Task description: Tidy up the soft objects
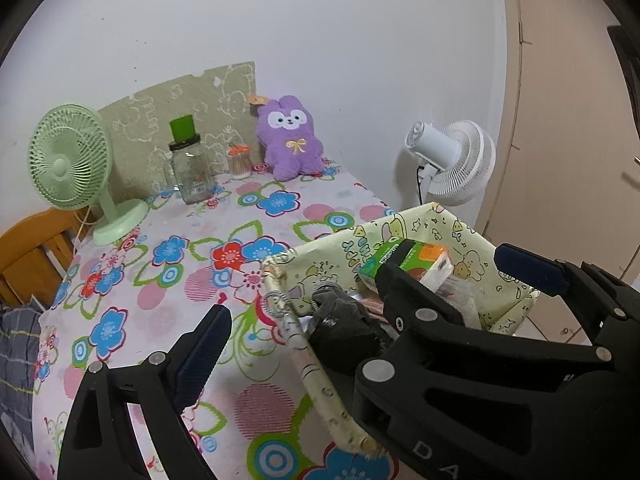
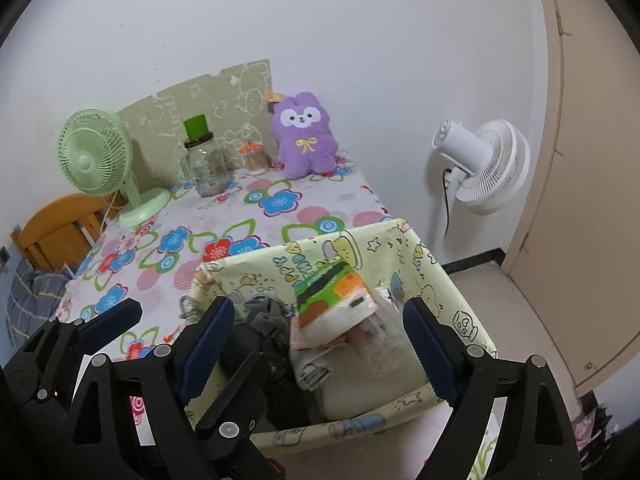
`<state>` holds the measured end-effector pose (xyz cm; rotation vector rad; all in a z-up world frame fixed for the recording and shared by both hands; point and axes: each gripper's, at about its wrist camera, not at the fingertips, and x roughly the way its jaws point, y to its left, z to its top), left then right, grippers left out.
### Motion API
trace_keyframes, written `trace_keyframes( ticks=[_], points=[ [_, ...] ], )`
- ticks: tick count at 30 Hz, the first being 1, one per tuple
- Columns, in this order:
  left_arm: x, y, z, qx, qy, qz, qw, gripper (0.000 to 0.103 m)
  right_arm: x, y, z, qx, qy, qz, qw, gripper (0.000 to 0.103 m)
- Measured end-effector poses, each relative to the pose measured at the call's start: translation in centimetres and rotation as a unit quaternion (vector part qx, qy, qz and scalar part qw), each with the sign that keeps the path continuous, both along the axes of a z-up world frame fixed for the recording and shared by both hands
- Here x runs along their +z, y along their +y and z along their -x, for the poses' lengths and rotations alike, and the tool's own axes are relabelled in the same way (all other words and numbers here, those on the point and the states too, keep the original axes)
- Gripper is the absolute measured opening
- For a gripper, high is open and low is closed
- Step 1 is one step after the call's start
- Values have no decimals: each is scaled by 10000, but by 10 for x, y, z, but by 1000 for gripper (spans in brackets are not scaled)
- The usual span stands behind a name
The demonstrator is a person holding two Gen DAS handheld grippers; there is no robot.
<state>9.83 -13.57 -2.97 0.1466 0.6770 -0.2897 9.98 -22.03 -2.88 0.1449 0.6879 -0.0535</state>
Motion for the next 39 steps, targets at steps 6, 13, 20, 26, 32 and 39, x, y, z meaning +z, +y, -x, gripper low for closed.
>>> trace_keyframes(
  ticks=[6, 13, 20, 26, 32, 39],
  points=[
    [12, 17, 16, 124, -178, 48, 9998, 95, 12, 16, 13, 100, -144, -52, 9998, 89],
    [22, 39, 36, 277, -378, 99, 9989, 95, 25, 39, 30, 242, -335, 14, 9991, 90],
    [33, 67, 56, 528, -561, 147, 9969, 95, 36, 60, 48, 354, -451, -16, 9984, 90],
    [40, 92, 71, 761, -683, 222, 9945, 96, 47, 80, 63, 512, -608, 91, 9968, 90],
    [45, 117, 80, 1046, -776, 218, 9912, 98, 57, 93, 75, 590, -738, 32, 9955, 90],
    [56, 149, 90, 1368, -935, 247, 9859, 99, 67, 103, 83, 575, -914, 36, 9941, 90]
  ],
)
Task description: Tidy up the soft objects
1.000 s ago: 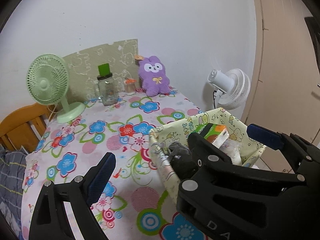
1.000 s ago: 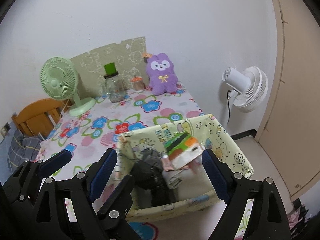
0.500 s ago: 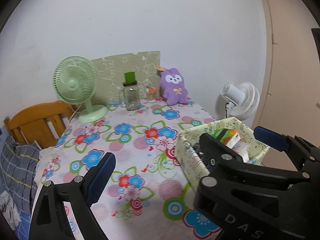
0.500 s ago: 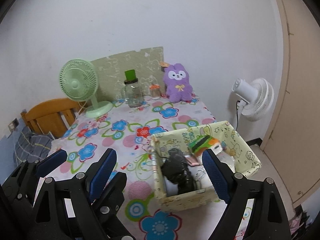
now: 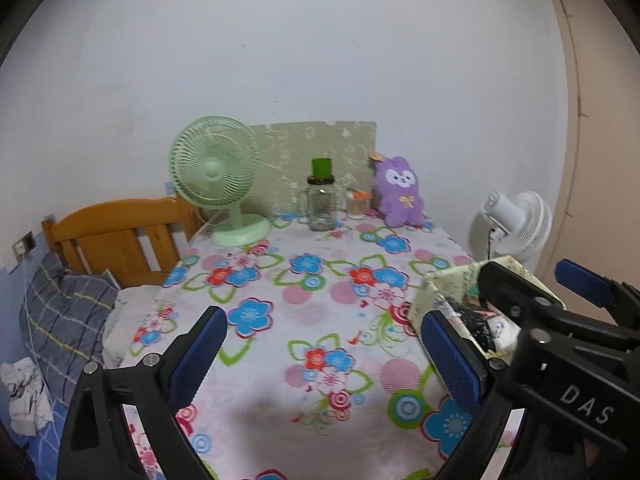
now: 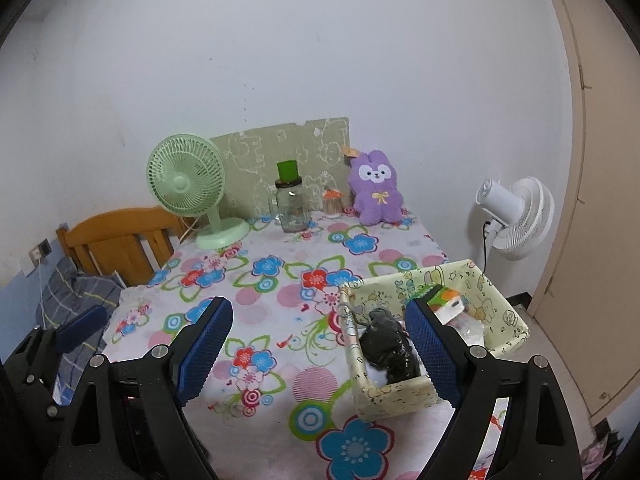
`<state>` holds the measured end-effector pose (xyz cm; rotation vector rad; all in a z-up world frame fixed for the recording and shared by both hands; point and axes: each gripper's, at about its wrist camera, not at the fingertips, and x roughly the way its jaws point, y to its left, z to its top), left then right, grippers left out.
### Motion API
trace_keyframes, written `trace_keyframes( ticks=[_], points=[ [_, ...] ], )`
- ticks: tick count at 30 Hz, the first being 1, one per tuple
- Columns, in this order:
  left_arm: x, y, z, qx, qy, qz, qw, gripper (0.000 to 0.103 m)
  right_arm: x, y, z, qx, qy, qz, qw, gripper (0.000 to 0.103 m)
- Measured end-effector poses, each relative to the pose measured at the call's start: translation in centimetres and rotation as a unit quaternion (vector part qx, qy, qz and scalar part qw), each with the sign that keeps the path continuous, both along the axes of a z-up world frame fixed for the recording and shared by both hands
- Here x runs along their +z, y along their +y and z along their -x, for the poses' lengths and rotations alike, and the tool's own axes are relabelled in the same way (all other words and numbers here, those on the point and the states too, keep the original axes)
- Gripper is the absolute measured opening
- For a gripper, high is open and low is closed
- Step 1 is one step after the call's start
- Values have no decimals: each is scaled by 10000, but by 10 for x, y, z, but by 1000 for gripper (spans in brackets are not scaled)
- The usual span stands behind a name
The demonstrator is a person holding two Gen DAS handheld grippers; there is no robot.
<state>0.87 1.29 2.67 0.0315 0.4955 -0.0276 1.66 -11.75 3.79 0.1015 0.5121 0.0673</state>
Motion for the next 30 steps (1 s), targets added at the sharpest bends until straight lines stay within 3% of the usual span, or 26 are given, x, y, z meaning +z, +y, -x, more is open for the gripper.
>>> trace_keyframes(
  ticks=[12, 30],
  points=[
    [9, 24, 13, 155, -177, 25, 9997, 102, 9, 8, 12, -94, -207, 19, 9997, 91],
    [13, 21, 17, 206, -189, 32, 9996, 103, 11, 7, 18, -97, -273, -5, 9996, 94]
  ],
)
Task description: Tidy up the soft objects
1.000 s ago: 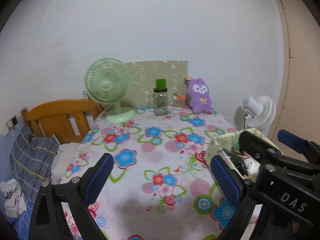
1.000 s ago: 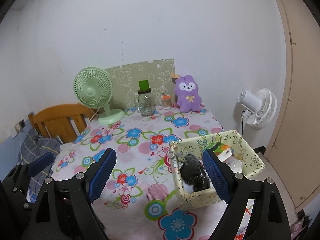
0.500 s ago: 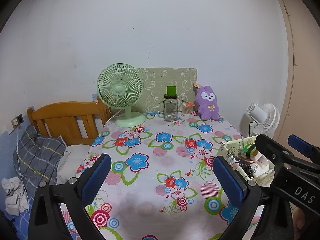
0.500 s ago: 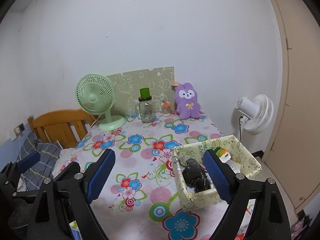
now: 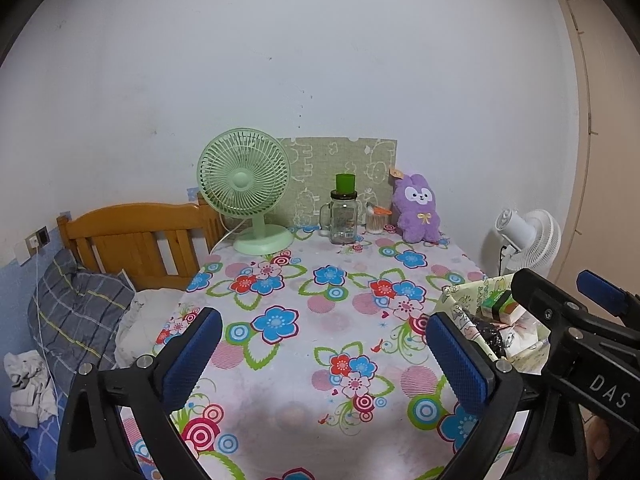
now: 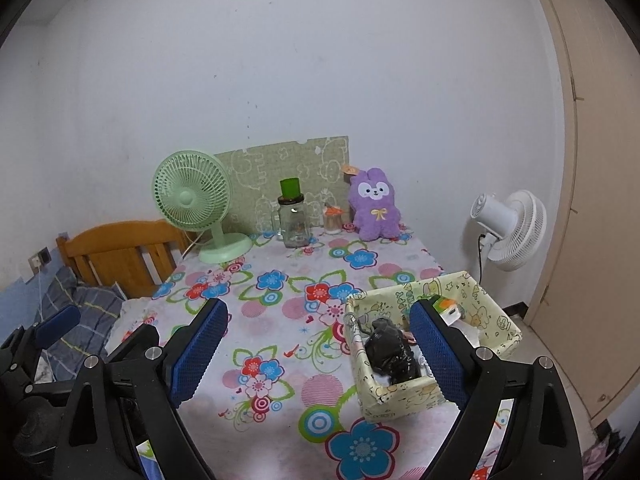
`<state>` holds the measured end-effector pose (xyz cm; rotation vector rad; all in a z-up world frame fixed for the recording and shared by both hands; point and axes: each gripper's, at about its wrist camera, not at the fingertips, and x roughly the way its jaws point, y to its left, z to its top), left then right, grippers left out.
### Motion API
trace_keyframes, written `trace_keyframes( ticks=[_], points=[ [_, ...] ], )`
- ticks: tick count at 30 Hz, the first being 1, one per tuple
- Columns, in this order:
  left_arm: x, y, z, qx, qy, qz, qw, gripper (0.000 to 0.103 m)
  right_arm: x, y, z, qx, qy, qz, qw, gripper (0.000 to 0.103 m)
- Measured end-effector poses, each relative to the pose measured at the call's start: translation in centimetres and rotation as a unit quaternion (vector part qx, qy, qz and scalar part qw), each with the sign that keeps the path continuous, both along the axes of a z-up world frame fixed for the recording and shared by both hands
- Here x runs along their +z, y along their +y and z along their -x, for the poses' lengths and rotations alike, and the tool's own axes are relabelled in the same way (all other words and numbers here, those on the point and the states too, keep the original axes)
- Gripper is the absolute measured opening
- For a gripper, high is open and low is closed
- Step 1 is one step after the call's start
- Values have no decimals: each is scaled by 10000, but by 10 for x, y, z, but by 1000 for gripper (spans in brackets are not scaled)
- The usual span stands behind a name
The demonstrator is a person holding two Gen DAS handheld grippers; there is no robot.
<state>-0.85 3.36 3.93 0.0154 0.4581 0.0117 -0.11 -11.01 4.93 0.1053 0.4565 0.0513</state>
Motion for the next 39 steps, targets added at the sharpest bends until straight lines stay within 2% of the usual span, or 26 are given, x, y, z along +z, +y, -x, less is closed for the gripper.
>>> trace_keyframes(
  ticks=[39],
  points=[
    [3, -7, 1, 77, -7, 3, 10000, 103, -1, -7, -1, 52, -25, -53, 10000, 95]
  ],
)
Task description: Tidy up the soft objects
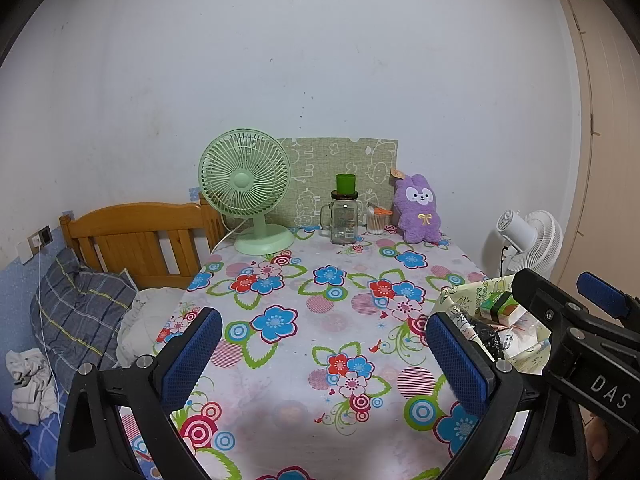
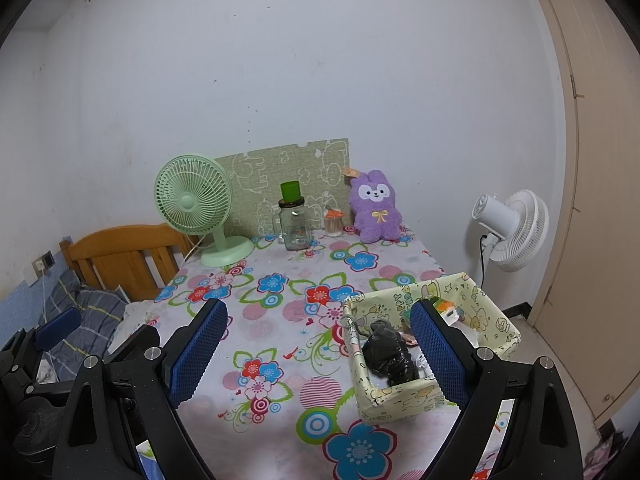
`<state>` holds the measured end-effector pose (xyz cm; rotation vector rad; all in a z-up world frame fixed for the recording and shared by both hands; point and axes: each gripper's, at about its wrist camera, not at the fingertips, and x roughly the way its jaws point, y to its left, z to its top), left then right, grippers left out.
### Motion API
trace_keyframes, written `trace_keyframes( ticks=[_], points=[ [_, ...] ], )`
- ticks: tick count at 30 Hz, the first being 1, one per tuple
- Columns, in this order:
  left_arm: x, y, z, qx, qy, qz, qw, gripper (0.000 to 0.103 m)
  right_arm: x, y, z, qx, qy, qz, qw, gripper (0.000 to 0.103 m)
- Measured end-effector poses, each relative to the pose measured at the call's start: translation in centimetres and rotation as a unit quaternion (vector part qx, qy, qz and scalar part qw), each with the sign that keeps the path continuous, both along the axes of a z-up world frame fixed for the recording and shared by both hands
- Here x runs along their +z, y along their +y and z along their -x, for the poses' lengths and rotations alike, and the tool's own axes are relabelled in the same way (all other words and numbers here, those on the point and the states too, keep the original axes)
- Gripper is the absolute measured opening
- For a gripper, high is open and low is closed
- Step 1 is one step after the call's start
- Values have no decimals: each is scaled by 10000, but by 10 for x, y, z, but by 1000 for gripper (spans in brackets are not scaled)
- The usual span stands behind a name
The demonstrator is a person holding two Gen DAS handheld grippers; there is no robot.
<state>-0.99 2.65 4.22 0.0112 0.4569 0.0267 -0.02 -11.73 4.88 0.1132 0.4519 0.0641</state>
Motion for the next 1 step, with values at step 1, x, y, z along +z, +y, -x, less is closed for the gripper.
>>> trace_keyframes(
  ticks=[1],
  points=[
    [0, 0, 0, -5, 3, 4, 10000, 103, 0, 0, 0, 0, -3, -2, 10000, 94]
  ],
)
